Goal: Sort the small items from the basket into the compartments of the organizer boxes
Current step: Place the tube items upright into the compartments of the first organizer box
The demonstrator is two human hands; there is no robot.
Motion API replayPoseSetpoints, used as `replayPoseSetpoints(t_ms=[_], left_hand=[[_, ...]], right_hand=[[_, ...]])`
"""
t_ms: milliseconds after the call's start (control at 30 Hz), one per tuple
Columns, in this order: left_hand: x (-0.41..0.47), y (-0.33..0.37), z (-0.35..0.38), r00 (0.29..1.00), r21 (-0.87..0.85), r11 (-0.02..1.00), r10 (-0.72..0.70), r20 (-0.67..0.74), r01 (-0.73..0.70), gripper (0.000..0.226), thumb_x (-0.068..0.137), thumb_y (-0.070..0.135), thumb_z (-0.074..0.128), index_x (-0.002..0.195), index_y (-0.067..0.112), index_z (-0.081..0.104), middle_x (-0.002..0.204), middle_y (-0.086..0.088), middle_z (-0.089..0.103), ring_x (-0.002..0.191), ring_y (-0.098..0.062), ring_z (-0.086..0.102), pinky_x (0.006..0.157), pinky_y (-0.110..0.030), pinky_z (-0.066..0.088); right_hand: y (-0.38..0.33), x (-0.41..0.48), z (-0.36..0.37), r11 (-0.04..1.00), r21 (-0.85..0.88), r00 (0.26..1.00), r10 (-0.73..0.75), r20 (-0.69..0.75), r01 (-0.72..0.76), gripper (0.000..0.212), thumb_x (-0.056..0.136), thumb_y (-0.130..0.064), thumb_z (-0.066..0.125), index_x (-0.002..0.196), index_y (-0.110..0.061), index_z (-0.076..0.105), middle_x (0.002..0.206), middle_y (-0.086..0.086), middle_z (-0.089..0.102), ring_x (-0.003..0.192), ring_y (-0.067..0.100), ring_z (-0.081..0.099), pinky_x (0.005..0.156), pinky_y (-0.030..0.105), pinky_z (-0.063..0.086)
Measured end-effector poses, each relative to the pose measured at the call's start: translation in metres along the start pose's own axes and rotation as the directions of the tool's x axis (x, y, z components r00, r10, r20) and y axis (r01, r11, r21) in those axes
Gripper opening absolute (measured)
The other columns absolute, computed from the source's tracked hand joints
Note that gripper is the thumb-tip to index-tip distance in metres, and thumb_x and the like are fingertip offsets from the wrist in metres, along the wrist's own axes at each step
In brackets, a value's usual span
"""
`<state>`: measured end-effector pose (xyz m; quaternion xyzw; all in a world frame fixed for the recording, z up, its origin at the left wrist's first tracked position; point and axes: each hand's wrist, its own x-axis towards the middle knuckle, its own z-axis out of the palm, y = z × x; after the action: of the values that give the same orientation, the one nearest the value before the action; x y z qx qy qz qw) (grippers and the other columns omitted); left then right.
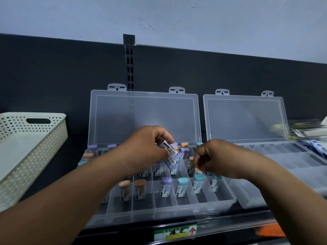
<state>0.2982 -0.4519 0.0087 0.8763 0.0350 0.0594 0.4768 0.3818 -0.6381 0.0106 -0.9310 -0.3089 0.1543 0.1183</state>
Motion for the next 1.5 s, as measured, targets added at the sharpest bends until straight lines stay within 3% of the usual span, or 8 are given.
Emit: replayPoseSetpoints(t_ms=[267, 400, 567, 767, 900, 1000, 1267, 1500], left_hand=[[-0.001, -0.002, 0.000, 1.000, -0.042, 0.999, 0.000, 0.000, -0.001, 0.027, 0.079, 0.004, 0.073, 0.098, 0.021, 0.064, 0.082, 0.005, 0.057, 0.072, -0.011, 0.055, 0.063, -0.020, 0.047], [-0.002, 0.000, -0.001, 1.000, -0.126, 0.992, 0.011, -0.013, -0.012, 0.025, 0.079, 0.001, 0.072, 0.096, 0.017, 0.064, 0.078, 0.003, 0.060, 0.067, -0.010, 0.055, 0.058, -0.020, 0.048], [-0.004, -0.001, -0.006, 0.999, -0.312, 0.950, -0.029, -0.036, 0.016, 0.023, 0.078, -0.007, 0.070, 0.089, 0.012, 0.065, 0.083, -0.010, 0.065, 0.076, -0.024, 0.062, 0.082, -0.046, 0.055], [-0.004, -0.003, -0.011, 0.991, -0.390, 0.921, -0.075, -0.107, 0.027, 0.026, 0.082, -0.007, 0.066, 0.100, 0.011, 0.059, 0.091, -0.011, 0.059, 0.074, -0.021, 0.061, 0.067, -0.029, 0.056], [-0.002, -0.008, -0.016, 0.970, -0.386, 0.920, -0.152, -0.190, 0.069, 0.016, 0.088, -0.003, 0.058, 0.094, 0.011, 0.059, 0.092, -0.017, 0.065, 0.072, -0.027, 0.058, 0.073, -0.039, 0.054], [0.000, -0.011, -0.018, 0.942, -0.466, 0.876, -0.254, -0.217, 0.129, 0.017, 0.093, -0.001, 0.050, 0.088, 0.010, 0.062, 0.082, -0.012, 0.063, 0.062, -0.019, 0.056, 0.058, -0.026, 0.052], [-0.002, -0.007, -0.020, 0.935, -0.804, 0.544, -0.351, 0.043, 0.241, 0.007, 0.087, -0.006, 0.056, 0.092, -0.001, 0.059, 0.079, -0.014, 0.060, 0.067, -0.019, 0.059, 0.060, -0.028, 0.058], [-0.008, -0.006, -0.023, 0.941, -0.750, 0.587, -0.305, 0.144, 0.305, 0.030, 0.088, -0.014, 0.047, 0.112, -0.001, 0.061, 0.094, -0.019, 0.059, 0.073, -0.022, 0.060, 0.064, -0.028, 0.059]], right_hand=[[-0.006, -0.005, -0.012, 0.997, -0.017, 0.990, -0.072, -0.120, 0.071, 0.013, 0.086, -0.020, 0.069, 0.085, -0.032, 0.066, 0.085, -0.011, 0.068, 0.077, 0.005, 0.064, 0.072, 0.025, 0.054], [-0.022, -0.009, -0.016, 0.957, 0.219, 0.975, -0.155, -0.158, 0.188, 0.014, 0.084, -0.019, 0.073, 0.083, -0.030, 0.064, 0.084, -0.007, 0.068, 0.078, 0.013, 0.067, 0.073, 0.031, 0.058], [-0.028, -0.005, -0.011, 0.903, 0.373, 0.977, -0.194, -0.090, 0.214, 0.019, 0.084, -0.009, 0.071, 0.093, -0.024, 0.065, 0.091, -0.002, 0.070, 0.075, 0.014, 0.064, 0.073, 0.035, 0.053], [-0.025, -0.003, -0.013, 0.769, 0.598, 0.974, -0.163, -0.159, 0.226, 0.005, 0.091, -0.005, 0.062, 0.092, -0.009, 0.066, 0.080, 0.015, 0.070, 0.072, 0.022, 0.062, 0.072, 0.036, 0.054], [-0.017, -0.004, -0.016, 0.853, 0.476, 0.966, -0.109, -0.234, 0.212, 0.008, 0.093, -0.016, 0.061, 0.088, -0.014, 0.067, 0.078, 0.013, 0.069, 0.065, 0.016, 0.059, 0.072, 0.043, 0.055], [-0.014, -0.005, -0.017, 0.933, 0.307, 0.964, -0.113, -0.241, 0.186, 0.012, 0.092, -0.020, 0.063, 0.081, -0.022, 0.068, 0.071, -0.001, 0.067, 0.064, 0.011, 0.059, 0.065, 0.033, 0.053], [-0.027, 0.002, -0.002, 0.995, -0.006, 0.993, -0.102, -0.057, 0.102, 0.011, 0.091, -0.022, 0.062, 0.086, -0.030, 0.068, 0.083, -0.012, 0.067, 0.075, 0.009, 0.064, 0.069, 0.023, 0.052], [-0.035, 0.011, 0.014, 0.995, -0.079, 0.997, -0.062, 0.052, 0.066, 0.015, 0.088, -0.015, 0.063, 0.094, -0.023, 0.074, 0.090, -0.005, 0.071, 0.080, 0.010, 0.065, 0.073, 0.025, 0.054]])
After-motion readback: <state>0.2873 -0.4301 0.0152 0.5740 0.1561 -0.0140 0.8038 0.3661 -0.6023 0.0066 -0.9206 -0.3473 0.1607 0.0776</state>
